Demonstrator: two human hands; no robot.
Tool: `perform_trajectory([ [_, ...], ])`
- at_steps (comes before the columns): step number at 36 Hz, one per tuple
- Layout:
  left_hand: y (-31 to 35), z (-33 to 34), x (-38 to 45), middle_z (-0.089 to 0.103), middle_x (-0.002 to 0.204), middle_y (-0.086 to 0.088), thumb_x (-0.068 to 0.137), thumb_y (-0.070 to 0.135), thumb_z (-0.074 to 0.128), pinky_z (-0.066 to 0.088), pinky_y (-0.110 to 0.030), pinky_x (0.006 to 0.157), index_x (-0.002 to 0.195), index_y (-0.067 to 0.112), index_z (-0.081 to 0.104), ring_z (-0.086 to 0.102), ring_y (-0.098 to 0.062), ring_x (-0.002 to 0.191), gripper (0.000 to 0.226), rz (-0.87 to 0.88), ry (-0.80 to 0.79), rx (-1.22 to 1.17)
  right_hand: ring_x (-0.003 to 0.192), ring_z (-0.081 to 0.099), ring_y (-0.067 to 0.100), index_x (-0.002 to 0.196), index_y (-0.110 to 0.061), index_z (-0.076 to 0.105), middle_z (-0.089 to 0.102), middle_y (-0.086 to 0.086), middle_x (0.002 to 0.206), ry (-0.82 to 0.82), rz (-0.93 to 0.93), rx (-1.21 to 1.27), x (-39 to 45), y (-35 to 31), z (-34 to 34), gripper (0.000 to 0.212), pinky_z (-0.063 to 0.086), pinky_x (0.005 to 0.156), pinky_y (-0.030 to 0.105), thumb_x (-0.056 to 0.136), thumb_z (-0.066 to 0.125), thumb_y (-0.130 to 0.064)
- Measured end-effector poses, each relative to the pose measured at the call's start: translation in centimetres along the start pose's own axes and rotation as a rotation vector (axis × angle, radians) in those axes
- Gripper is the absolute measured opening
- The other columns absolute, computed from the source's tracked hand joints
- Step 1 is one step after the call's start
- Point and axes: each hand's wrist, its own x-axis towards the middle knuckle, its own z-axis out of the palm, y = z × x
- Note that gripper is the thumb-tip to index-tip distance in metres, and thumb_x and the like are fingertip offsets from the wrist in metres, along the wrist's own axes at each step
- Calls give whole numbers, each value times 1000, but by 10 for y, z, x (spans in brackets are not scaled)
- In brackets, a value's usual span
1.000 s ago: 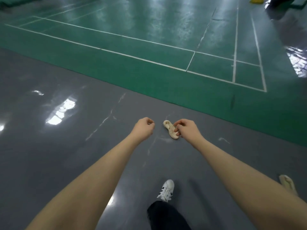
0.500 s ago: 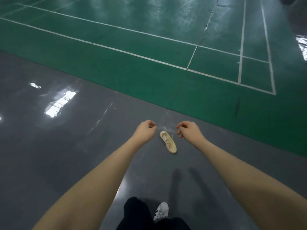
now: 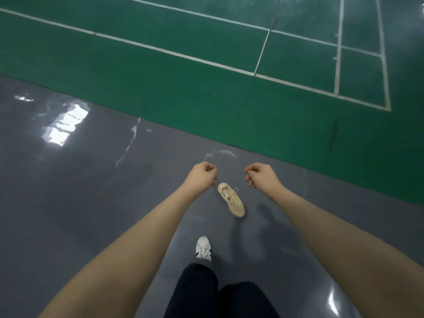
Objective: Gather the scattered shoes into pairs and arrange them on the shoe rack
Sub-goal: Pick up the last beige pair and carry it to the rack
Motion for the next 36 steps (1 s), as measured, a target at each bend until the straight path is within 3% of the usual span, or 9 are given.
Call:
perform_trajectory([
  [5,2,3,63,62,88,-6,94,13,43,44,-27,61,100,9,57,60,-21,75,15,-47,-20,41,58,53,14,94,-9,59,62,6,75,10,51,6,60,3,-3,24,39,52,20,92,37,0],
  [7,-1,13,86,64,88,-8,93,14,44,46,-30,68,105,5,59,63,-26,82,22,-77,-42,62,55,51,15,92,-8,59,60,6,72,4,76,3,83,10,-3,24,39,49,19,92,37,1],
  [10,-10,34,119,65,102,-11,93,16,45,49,-36,84,105,8,59,64,-28,96,20,-100,-76,86,53,51,15,87,-8,58,59,6,70,-19,82,-10,121,25,2,21,40,46,15,92,38,0],
  [13,-25,51,153,64,106,-9,94,17,45,48,-35,87,107,11,57,62,-28,100,19,-111,-96,118,56,51,12,86,-12,58,60,3,69,-47,80,-47,156,44,8,21,40,53,21,92,40,-3],
  [16,-52,73,195,62,106,-7,95,21,45,47,-31,83,114,10,55,61,-26,100,24,-141,-86,157,61,55,9,81,-20,57,62,0,73,-76,93,-110,199,78,18,25,45,61,25,91,39,-7],
  [21,-108,113,259,58,106,-5,96,29,45,41,-26,76,123,10,51,57,-25,102,33,-228,-50,153,86,63,28,80,-23,57,67,7,89,-149,125,-238,266,149,39,23,52,84,41,89,40,-11],
  [26,-173,161,308,60,103,-7,97,31,45,44,-29,74,122,9,50,59,-27,100,34,-302,-14,93,95,63,31,89,-22,61,68,10,98,-158,166,-291,321,226,68,23,52,87,43,89,41,-11],
  [30,-226,205,336,61,103,-6,97,28,45,43,-27,65,119,8,53,58,-23,87,30,-358,-11,25,100,61,32,100,-13,66,69,12,101,-193,212,-312,353,285,101,27,51,88,44,89,41,-10],
  [36,-306,262,392,63,101,-10,96,29,47,47,-33,79,118,10,50,60,-30,96,30,-425,-19,-21,102,58,29,105,-12,64,66,10,105,-213,232,-335,403,369,159,25,49,88,39,91,43,-12],
])
